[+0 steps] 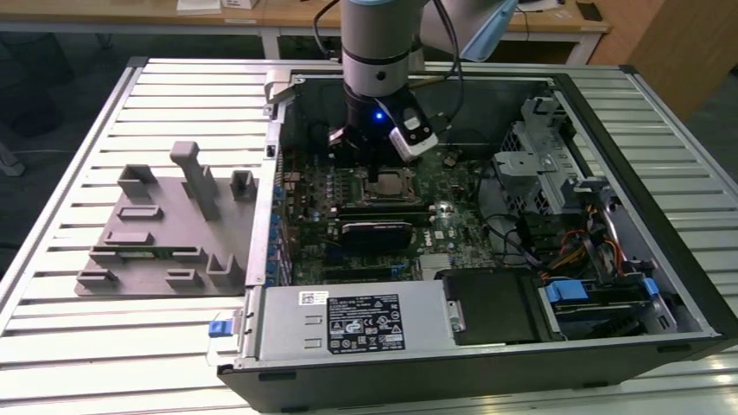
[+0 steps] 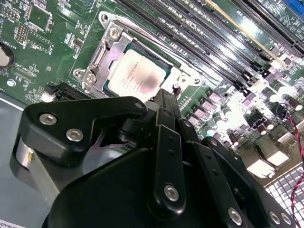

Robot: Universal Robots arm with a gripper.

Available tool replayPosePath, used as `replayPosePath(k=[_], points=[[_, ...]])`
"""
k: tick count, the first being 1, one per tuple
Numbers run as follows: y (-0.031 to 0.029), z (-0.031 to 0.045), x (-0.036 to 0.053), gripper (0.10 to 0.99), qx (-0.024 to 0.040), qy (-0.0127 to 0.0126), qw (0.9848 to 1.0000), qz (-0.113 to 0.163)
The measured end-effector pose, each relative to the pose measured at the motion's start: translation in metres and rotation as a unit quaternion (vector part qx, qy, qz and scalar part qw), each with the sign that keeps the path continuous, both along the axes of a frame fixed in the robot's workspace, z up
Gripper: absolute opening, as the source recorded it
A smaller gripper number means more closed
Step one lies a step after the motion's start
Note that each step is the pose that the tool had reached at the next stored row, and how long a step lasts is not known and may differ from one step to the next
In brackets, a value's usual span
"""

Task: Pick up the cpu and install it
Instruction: 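Close the cpu cover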

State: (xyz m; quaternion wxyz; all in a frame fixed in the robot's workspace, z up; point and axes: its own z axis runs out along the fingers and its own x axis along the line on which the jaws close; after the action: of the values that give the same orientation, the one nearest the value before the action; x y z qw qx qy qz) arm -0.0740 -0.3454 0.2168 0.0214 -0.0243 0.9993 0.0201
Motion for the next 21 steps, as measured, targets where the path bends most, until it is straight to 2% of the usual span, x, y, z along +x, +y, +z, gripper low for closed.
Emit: replayPosePath(k=[4,14,17,21], points=[[0.0000,0.0001,0.0019,0.106,-0.0002,0.0002,1.0000,0.000],[0.0000,0.0000,0.0268,0.106,-0.0001,0.0051,1.0000,0.000],[-0.0001,0.0006,0.0283,0.106,-0.0003,0.0057,1.0000,0.000],[0.0000,0.0070,0.0283,0.106,-0.0001,0.0056,1.0000,0.000]])
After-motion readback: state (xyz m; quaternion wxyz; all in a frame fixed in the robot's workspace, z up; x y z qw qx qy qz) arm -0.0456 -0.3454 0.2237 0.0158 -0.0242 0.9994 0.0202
